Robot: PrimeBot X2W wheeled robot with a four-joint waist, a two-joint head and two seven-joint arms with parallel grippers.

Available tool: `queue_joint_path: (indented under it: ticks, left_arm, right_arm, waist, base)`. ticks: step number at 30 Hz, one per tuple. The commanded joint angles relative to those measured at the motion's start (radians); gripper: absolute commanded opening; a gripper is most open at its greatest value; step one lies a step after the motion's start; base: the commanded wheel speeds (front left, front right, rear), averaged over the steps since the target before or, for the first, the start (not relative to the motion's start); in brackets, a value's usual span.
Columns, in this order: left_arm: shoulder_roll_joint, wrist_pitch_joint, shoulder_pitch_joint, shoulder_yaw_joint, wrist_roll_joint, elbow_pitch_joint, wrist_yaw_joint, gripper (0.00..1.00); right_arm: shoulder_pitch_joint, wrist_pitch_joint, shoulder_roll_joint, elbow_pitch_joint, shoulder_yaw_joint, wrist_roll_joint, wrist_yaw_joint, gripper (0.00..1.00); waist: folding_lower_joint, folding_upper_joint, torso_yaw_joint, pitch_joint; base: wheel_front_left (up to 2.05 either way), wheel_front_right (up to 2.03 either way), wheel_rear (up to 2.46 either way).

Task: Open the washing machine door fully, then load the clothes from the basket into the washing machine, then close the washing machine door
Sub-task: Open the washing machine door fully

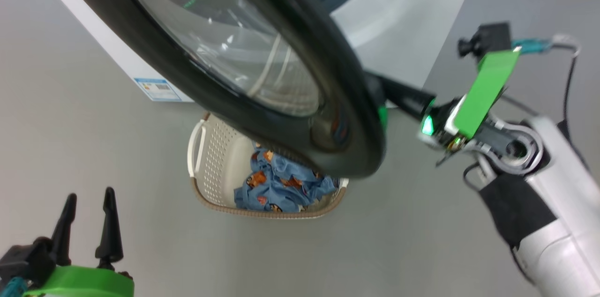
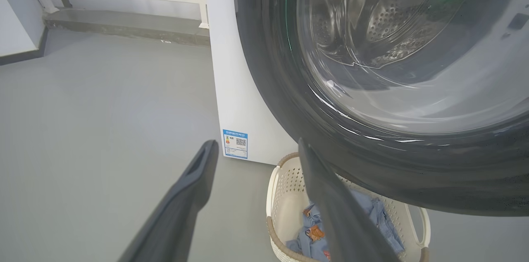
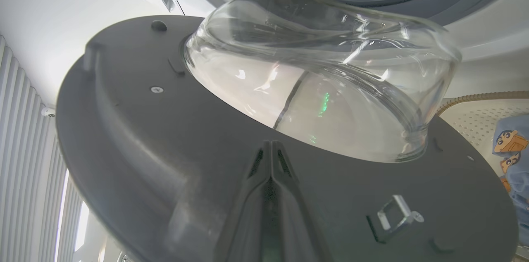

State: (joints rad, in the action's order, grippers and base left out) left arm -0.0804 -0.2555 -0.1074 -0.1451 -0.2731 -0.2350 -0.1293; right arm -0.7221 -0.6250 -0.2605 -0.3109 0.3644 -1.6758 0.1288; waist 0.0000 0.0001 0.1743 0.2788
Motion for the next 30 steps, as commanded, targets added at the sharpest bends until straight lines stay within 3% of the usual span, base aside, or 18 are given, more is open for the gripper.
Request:
queue_joint_path:
  ticks: [1, 19, 30]
  left_arm:
    - [-0.024, -0.006, 0.005, -0.041, 0.008, 0.017, -0.001, 1.0]
    - [0.021, -0.006, 0.069, -0.061, 0.051, 0.028, -0.001, 1.0]
    - [0.027, -0.006, 0.076, 0.01, 0.066, 0.025, -0.001, 1.0]
  right_arm:
    - [0.025, -0.012, 0.028, 0.037, 0.024, -0.003, 0.002, 0.0]
    - [0.203, -0.041, 0.194, 0.065, 0.165, 0.031, 0.002, 0.0]
    - [0.214, 0.104, 0.21, 0.045, 0.338, 0.009, 0.002, 0.0]
  waist:
    - [0.0, -0.0001, 0.007, -0.032]
    - [0.0, -0.0001, 0.046, -0.184]
    - [0.0, -0.0001, 0.11, -0.217]
  base:
    - [0.0, 0.0, 0.0]
    - [0.0, 0.0, 0.0]
    - [0.0, 0.0, 0.0]
